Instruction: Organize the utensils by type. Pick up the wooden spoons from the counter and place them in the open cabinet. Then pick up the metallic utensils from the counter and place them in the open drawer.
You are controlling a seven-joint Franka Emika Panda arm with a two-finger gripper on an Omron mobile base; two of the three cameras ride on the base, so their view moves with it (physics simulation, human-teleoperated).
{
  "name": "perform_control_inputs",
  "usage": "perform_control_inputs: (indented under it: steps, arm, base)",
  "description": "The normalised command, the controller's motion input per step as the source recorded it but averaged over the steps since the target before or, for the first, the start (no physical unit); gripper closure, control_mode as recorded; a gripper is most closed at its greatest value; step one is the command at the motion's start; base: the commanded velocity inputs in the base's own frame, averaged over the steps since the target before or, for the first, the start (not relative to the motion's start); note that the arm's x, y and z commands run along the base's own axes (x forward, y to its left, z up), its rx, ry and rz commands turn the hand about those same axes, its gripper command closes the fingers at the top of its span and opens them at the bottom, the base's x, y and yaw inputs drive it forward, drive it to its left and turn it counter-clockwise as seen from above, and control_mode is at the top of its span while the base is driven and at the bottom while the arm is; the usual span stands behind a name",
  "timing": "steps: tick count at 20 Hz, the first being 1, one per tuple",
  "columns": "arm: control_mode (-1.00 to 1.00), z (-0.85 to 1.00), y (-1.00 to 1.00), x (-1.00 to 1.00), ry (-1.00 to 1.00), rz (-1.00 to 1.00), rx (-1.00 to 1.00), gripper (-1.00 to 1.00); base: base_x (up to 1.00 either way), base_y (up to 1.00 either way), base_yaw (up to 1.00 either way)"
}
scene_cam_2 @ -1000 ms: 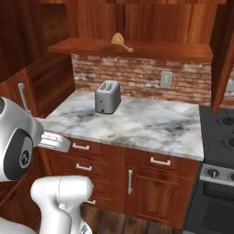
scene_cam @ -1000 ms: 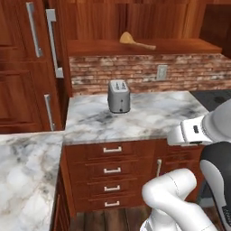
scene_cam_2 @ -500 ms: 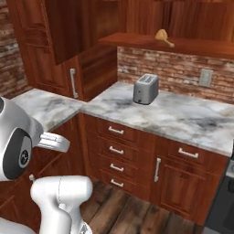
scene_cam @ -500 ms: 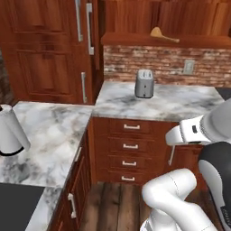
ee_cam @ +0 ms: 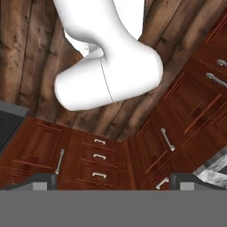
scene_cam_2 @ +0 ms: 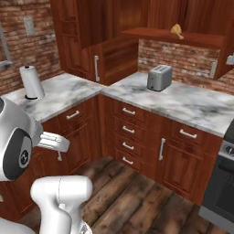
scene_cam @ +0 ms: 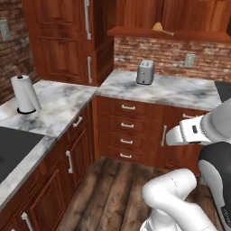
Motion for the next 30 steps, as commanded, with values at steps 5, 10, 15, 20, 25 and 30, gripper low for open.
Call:
perform_control_inputs:
  steps: [5,10,15,20,25,30]
  arm:
    - [1.0,0.0,0.0,0.0,0.0,0.0,0.0,-1.0]
    - [1.0,0.0,0.0,0.0,0.0,0.0,0.0,-1.0]
    - [1.0,0.0,0.0,0.0,0.0,0.0,0.0,-1.0]
    - [1.0,0.0,0.0,0.0,0.0,0.0,0.0,-1.0]
    - [1.0,0.0,0.0,0.0,0.0,0.0,0.0,-1.0]
    - [1.0,0.0,0.0,0.0,0.0,0.0,0.0,-1.0]
  base:
    - [-1.0,-0.3,0.16]
    - [-1.0,0.05,0.17]
    - [-1.0,0.54,0.17]
    - [-0.99,0.56,0.26]
    - [-0.87,0.68,0.38]
    - [-0.9,0.62,0.37]
